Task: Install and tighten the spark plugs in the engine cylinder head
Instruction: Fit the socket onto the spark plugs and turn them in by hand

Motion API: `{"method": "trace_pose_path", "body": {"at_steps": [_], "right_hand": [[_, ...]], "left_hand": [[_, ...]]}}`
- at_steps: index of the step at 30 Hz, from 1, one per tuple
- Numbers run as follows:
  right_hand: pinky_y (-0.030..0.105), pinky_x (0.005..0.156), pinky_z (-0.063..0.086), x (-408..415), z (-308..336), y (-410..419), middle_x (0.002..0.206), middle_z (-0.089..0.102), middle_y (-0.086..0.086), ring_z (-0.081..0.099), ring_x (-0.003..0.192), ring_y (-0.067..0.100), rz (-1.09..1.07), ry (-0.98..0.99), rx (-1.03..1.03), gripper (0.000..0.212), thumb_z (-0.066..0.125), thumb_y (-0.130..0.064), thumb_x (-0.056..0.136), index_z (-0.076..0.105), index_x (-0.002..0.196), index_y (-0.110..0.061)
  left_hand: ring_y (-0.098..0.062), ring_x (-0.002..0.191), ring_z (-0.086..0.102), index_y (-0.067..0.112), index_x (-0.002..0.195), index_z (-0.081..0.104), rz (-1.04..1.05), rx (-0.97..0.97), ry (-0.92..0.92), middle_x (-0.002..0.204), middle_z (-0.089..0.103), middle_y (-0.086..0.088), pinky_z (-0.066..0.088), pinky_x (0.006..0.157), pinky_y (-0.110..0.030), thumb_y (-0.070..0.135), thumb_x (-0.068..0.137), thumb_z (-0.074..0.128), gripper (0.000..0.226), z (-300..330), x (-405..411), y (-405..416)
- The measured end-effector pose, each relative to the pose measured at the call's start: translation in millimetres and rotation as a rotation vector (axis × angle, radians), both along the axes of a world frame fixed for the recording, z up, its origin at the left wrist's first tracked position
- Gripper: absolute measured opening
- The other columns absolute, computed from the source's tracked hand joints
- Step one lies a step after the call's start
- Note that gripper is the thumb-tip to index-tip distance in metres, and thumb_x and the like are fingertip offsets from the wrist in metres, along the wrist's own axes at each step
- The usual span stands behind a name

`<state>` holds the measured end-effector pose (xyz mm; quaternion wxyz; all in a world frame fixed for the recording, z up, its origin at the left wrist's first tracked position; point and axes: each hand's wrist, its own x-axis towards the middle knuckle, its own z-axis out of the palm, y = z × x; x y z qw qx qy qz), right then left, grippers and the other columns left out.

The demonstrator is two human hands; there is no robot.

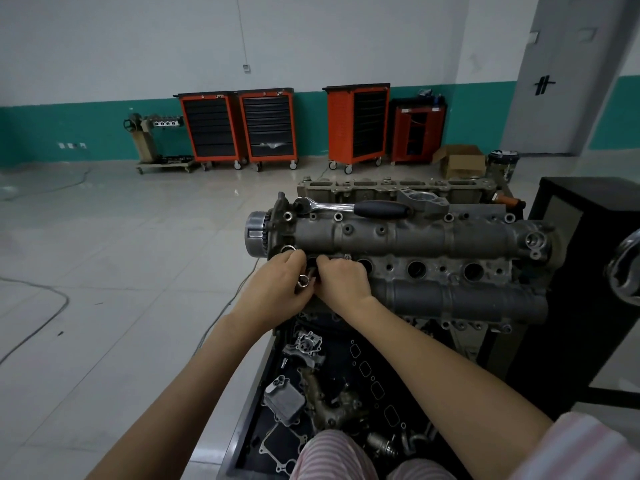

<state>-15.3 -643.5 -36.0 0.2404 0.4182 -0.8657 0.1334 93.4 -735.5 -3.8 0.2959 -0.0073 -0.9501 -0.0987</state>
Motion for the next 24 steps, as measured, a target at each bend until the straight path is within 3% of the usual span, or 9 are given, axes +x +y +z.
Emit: {"method": "trace_pose_path", "body": {"at_steps": [4,9,14,18,24], "right_hand": [[0.031,0.055,0.028,-0.6,1.0,0.6,0.089,0.066,0.012,0.062,0.082,0.032,0.032,0.004,0.027,0.022,0.047,-0.027,0.087,0.053,0.098,-0.009],[0.031,0.055,0.028,1.1,0.8,-0.8,0.091,0.067,0.010,0.062,0.084,0.032,0.025,0.005,0.034,0.020,0.041,-0.024,0.091,0.055,0.097,-0.011],[0.030,0.058,0.029,1.2,0.1,0.2,0.091,0.066,0.012,0.062,0.083,0.032,0.019,-0.008,-0.004,0.031,0.041,-0.032,0.091,0.060,0.094,-0.007],[0.030,0.056,0.031,1.7,0.1,-0.5,0.089,0.066,0.012,0.063,0.080,0.031,-0.005,-0.010,0.007,0.036,0.043,-0.041,0.091,0.057,0.094,-0.007],[0.029,0.054,0.028,1.6,0.8,-0.3,0.090,0.066,0.012,0.063,0.080,0.030,-0.020,0.003,0.030,0.026,0.043,-0.030,0.090,0.054,0.096,-0.007]], "left_hand": [[-0.017,0.064,0.037,0.014,0.074,0.034,-0.004,0.000,0.008,0.071,0.040,0.002,0.026,0.057,-0.026,0.018,0.083,0.062,0.030,-0.5,-0.4,0.0],[-0.015,0.054,0.040,0.015,0.062,0.040,0.108,-0.115,0.071,0.060,0.043,0.003,0.026,0.049,-0.025,0.041,0.080,0.067,0.041,3.2,0.9,-6.1],[-0.025,0.044,0.049,0.011,0.054,0.049,0.100,-0.151,0.117,0.049,0.051,-0.003,0.032,0.046,-0.027,0.019,0.076,0.076,0.036,-0.3,3.5,-2.4],[-0.017,0.051,0.040,0.013,0.066,0.044,0.087,-0.073,0.158,0.062,0.050,0.000,0.025,0.046,-0.025,0.019,0.079,0.070,0.030,-1.3,3.3,-6.6],[-0.020,0.051,0.044,0.012,0.066,0.045,0.050,-0.139,0.151,0.060,0.048,-0.002,0.025,0.048,-0.027,0.012,0.069,0.075,0.031,-2.2,3.1,-1.8]]}}
